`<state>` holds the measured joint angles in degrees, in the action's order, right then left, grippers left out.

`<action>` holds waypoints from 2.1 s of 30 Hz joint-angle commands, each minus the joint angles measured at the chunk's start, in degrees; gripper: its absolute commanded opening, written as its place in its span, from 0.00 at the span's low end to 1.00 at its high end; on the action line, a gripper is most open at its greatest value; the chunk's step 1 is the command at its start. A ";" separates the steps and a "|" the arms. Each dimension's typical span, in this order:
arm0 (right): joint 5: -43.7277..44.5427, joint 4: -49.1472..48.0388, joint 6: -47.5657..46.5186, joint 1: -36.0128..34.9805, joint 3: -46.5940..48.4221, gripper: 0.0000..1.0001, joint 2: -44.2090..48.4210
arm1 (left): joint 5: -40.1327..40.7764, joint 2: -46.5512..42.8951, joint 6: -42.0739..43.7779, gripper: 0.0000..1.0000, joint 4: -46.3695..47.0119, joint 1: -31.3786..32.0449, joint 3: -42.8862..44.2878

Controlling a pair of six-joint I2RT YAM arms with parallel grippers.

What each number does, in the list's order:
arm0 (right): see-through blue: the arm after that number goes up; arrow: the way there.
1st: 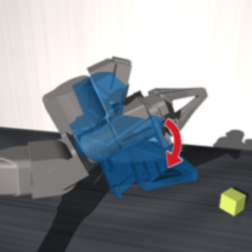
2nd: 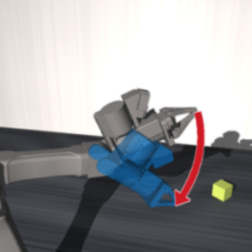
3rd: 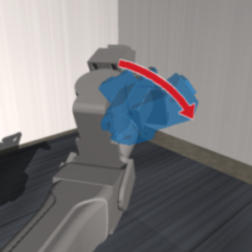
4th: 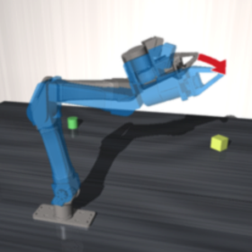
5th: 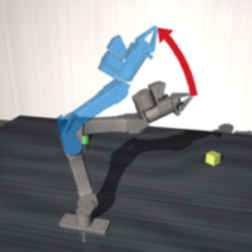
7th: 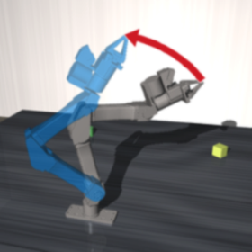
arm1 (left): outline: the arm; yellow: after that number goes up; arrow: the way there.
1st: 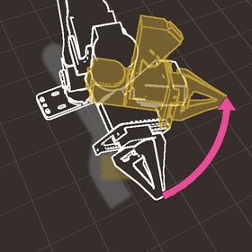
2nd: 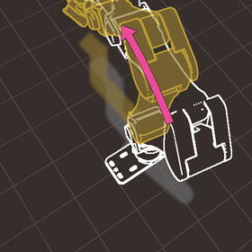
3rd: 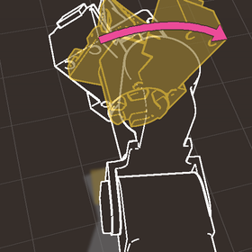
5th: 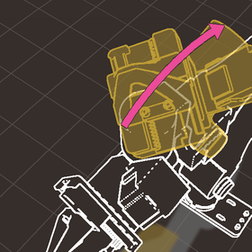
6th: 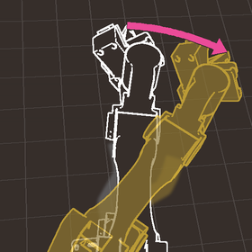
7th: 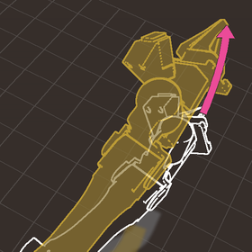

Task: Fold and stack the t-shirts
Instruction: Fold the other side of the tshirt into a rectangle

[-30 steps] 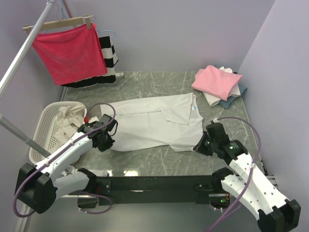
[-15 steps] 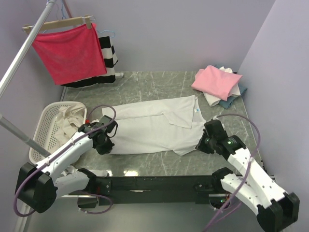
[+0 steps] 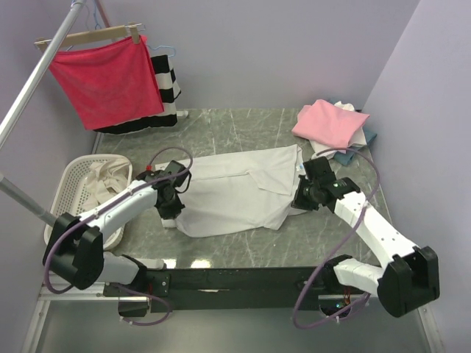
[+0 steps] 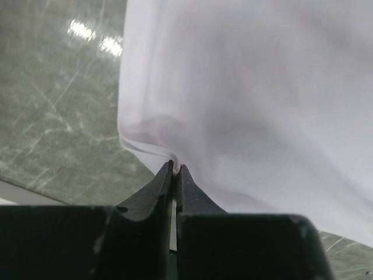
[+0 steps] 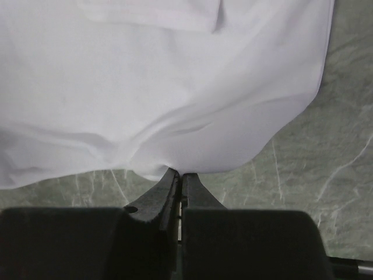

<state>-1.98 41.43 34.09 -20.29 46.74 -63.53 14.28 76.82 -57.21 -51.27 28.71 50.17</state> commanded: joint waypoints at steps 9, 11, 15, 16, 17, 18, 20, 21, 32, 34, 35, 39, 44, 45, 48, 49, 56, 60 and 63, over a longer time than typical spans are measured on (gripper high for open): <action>-6.99 -5.92 -9.21 8.60 9.41 0.00 -13.72 | 4.08 6.33 6.93 0.07 2.31 -5.59 5.46; -7.25 -5.40 -10.09 9.22 11.44 0.00 -16.09 | 4.35 6.15 7.90 0.05 1.09 -7.25 6.08; -7.60 -4.08 -11.15 9.39 13.46 0.00 -17.60 | 2.25 4.05 9.40 0.02 -3.30 -8.58 7.39; -7.43 -3.64 -11.41 9.40 13.46 0.00 -17.33 | 1.72 3.52 9.40 0.02 -4.45 -8.50 8.00; -6.64 -3.11 -11.50 9.40 13.64 0.00 -17.16 | 1.02 2.30 9.75 0.03 -6.46 -8.58 8.18; -6.37 -2.50 -11.76 9.40 13.81 0.00 -16.55 | -2.04 1.76 10.18 0.02 -7.35 -8.58 8.27; -6.02 -1.18 -11.76 9.40 13.55 0.00 -15.75 | -4.60 0.18 10.02 0.01 -9.81 -8.23 7.75; -6.02 -0.83 -11.76 9.40 13.12 0.00 -14.71 | -5.66 -0.87 9.75 0.01 -11.47 -7.97 7.23; -5.49 -0.38 -11.85 9.31 10.47 0.00 -9.95 | -3.21 -7.39 10.62 0.04 -20.64 -7.79 5.55; -5.14 -0.91 -12.20 9.48 11.09 0.00 -10.82 | -2.60 -4.76 10.72 0.04 -18.88 -7.79 6.51; -5.05 -1.35 -12.38 9.48 11.44 0.00 -11.18 | -2.68 -3.96 11.33 0.04 -16.78 -7.79 6.95; -5.14 -3.02 -12.99 9.57 13.89 0.00 -15.03 | -0.67 1.57 12.21 0.05 -11.85 -7.88 9.50; -5.40 -3.99 -14.05 9.57 17.50 0.00 -19.61 | 0.65 9.66 13.35 0.02 -7.27 -8.23 12.40; -5.49 -4.08 -14.13 9.66 18.64 0.00 -20.84 | 1.18 10.36 13.53 0.03 -6.40 -8.32 12.67; -6.28 -4.43 -14.40 9.75 21.36 0.00 -24.00 | 1.98 13.70 15.02 0.03 -5.78 -10.07 14.51; -6.37 -4.69 -14.57 9.75 22.07 0.00 -24.71 | 2.76 15.02 15.11 0.02 -5.69 -10.51 15.21; -6.02 -3.02 -16.59 10.27 29.45 0.00 -32.44 | 5.41 19.51 16.34 0.05 -5.16 -12.45 16.98; -7.69 -2.67 -17.39 10.27 33.23 0.00 -37.62 | 5.58 22.41 16.78 0.05 -3.32 -12.63 17.85; -8.48 -3.02 -17.82 10.27 35.34 0.00 -40.52 | 7.85 24.95 16.43 0.05 -2.79 -12.63 19.34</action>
<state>-9.23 38.65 18.09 -10.50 77.80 -100.95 18.48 99.63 -41.54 -55.92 16.19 66.15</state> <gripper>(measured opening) 0.017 0.053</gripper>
